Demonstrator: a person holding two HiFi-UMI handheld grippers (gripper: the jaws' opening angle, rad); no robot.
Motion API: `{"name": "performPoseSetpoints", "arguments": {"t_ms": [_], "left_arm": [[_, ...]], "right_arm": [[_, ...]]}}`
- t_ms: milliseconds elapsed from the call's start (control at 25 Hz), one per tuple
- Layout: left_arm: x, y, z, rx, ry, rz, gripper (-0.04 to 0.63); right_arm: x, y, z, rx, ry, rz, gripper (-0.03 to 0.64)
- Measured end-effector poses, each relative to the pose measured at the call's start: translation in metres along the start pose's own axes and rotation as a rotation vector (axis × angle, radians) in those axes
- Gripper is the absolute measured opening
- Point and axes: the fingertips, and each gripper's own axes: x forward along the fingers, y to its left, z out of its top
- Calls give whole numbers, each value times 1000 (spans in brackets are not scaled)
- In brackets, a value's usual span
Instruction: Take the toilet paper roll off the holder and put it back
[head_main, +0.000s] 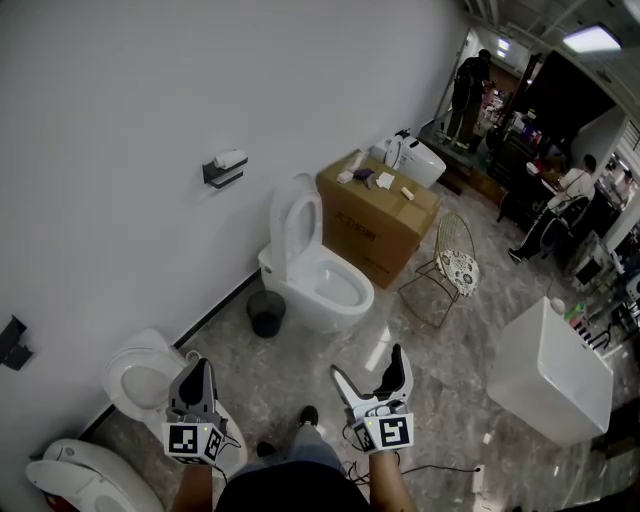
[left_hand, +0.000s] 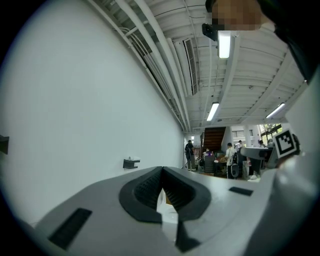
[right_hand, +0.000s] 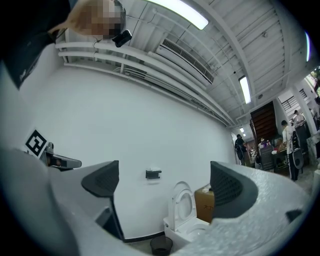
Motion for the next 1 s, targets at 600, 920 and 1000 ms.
{"name": "performPoseSetpoints", "arguments": {"t_ms": [600, 920, 1000], "left_arm": [[17, 26, -12, 8, -22, 39, 3], [56, 41, -11, 10, -19, 86, 3], [71, 45, -6, 17, -28, 94, 3]], "right_arm": [[47, 11, -12, 10, -25, 50, 548], [106, 1, -24, 25, -36, 98, 548], [125, -3, -25, 28, -38, 114, 548]]}}
